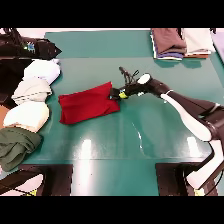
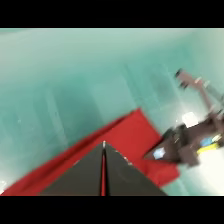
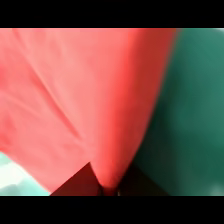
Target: Fold the shirts.
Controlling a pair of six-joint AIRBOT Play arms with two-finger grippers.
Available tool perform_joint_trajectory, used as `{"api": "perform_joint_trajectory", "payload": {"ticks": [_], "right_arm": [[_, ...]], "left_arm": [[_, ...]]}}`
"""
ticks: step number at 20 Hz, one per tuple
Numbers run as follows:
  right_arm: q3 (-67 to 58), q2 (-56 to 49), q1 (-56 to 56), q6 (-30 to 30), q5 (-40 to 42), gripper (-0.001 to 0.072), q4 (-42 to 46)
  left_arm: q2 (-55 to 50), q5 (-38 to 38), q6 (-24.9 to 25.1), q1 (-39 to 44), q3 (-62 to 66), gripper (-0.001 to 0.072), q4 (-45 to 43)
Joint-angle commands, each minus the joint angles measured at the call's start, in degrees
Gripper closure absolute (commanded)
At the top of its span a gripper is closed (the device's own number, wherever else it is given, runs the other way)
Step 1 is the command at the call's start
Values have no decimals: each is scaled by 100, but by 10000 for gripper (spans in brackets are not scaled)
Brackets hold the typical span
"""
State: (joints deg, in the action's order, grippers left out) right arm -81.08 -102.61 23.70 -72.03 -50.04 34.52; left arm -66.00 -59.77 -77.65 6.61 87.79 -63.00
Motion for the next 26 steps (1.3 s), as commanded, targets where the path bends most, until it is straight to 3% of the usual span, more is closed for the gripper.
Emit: {"api": "perform_joint_trajectory", "payload": {"ticks": [1,9,15,18,22,23,24,25,26], "right_arm": [[387,745,-553,-33,271,698,588],[2551,3657,-4472,-212,-55,698,1974],[3392,4841,-7726,-205,-103,698,2343],[3644,4935,-8520,-201,-144,698,2424],[3464,4623,-8651,-94,-535,684,2577],[3298,4522,-8653,-96,-684,550,2802],[3038,4413,-8664,-98,-870,320,3147],[2754,4319,-8664,-103,-1058,183,3447],[2455,4245,-8662,-144,-1237,155,3639]], "left_arm": [[-17,-234,0,101,0,685,11],[-20,210,9,1091,0,685,-4],[-20,662,-31,1473,0,685,-2],[-20,660,-31,1475,0,684,-2],[-20,562,-28,1475,0,684,-7],[-20,527,-28,1475,0,684,-7],[-20,509,-28,1475,0,685,-17],[-20,507,-26,1475,0,684,-55],[-20,518,-26,1475,0,684,-76]]}}
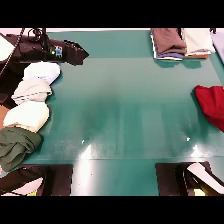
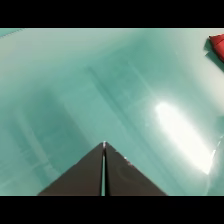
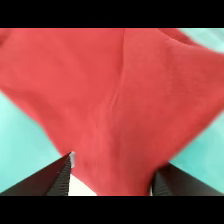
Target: Fold the shirts.
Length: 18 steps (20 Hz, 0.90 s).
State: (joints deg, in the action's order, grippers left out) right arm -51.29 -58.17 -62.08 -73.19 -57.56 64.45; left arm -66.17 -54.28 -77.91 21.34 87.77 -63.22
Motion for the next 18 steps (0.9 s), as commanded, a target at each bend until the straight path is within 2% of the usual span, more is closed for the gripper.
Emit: {"api": "perform_joint_trajectory", "payload": {"ticks": [1,6,15,16,18], "right_arm": [[-802,-249,-85,-203,-573,155,654],[-1325,-13,601,-374,-634,156,-48],[-1325,855,4750,-393,-605,161,-26],[-1325,890,5195,-391,-555,192,15],[-1327,927,5908,-387,-542,485,20]], "left_arm": [[-13,-15,-2,2,2,684,-68],[-109,-50,-4,2,2,683,-61],[-131,-55,-2,2,2,684,-66],[-133,-55,-2,2,2,683,-66],[-131,-57,-2,2,2,683,-63]]}}
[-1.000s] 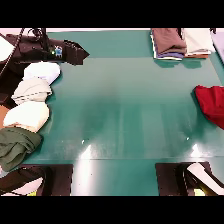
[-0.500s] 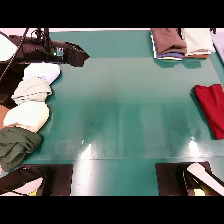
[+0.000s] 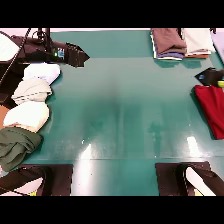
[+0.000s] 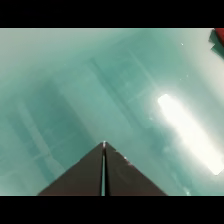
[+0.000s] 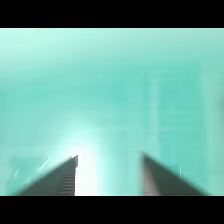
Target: Fold the shirts.
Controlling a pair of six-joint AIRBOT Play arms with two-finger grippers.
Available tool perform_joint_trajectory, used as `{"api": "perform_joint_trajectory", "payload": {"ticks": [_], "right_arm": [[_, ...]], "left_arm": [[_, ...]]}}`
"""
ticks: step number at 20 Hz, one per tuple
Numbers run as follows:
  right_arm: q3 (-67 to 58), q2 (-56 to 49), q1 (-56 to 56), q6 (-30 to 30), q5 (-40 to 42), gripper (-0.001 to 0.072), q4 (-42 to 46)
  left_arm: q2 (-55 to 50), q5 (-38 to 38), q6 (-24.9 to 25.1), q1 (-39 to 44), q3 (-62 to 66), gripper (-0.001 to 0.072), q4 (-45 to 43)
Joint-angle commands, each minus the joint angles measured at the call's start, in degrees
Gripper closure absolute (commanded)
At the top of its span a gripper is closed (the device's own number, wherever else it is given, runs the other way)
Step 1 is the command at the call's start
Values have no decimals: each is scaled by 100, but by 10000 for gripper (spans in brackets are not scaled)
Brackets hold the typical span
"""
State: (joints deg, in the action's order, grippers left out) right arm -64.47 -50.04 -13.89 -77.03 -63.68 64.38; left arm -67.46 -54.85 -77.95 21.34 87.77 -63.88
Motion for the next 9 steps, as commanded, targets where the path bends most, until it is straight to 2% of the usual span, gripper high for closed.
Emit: {"api": "perform_joint_trajectory", "payload": {"ticks": [1,2,5,9], "right_arm": [[-7,111,1390,-2,68,666,33],[-7,111,1657,11,68,695,35],[-7,111,2111,11,74,695,33],[-7,111,2190,9,46,695,22]], "left_arm": [[-2,2,2,2,2,683,2],[-2,2,2,2,2,683,2],[-2,0,2,2,2,684,2],[-2,0,2,2,2,683,2]]}}
